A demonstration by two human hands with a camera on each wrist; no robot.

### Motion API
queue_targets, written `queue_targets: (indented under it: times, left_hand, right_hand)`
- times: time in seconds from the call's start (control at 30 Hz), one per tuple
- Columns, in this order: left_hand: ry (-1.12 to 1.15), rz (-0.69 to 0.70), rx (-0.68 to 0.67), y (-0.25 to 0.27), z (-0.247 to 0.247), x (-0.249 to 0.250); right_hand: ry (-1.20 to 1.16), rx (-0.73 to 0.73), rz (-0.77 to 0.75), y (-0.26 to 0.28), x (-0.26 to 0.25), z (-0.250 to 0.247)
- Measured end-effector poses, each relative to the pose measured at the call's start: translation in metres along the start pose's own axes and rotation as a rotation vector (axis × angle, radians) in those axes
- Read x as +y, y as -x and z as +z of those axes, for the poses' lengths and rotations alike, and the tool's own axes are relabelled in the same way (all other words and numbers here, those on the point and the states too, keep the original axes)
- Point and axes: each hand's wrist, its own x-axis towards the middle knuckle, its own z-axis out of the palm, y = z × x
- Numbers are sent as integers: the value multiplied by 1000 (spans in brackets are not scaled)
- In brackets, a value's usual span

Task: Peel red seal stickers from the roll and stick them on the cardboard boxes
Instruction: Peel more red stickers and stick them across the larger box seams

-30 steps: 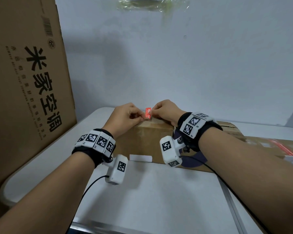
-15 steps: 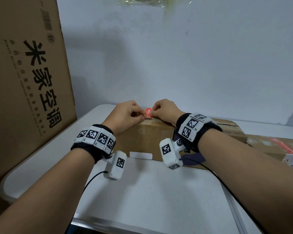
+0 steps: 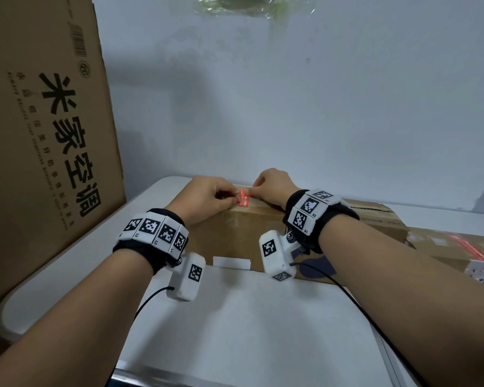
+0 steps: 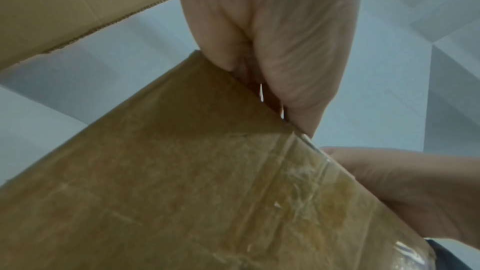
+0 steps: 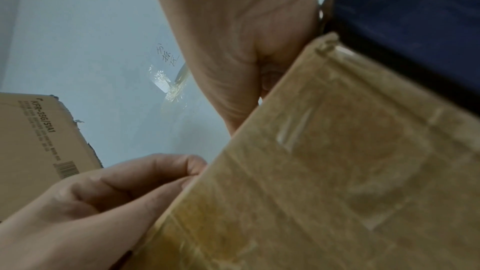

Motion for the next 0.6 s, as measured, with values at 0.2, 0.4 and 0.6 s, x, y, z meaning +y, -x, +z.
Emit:
queue_targets:
  times: [0.2,0.4,0.6]
  left_hand:
    - [29,-31,4,1,-1,3]
    - [-183,1,-38,-12,0,5]
    - [-248,30,-115,-16,8,3]
  right_hand:
    - [-3,42,43,-5,-1,4]
    - [25,93,-3,-1,2,8]
    - [34,93,-24,2,2,9]
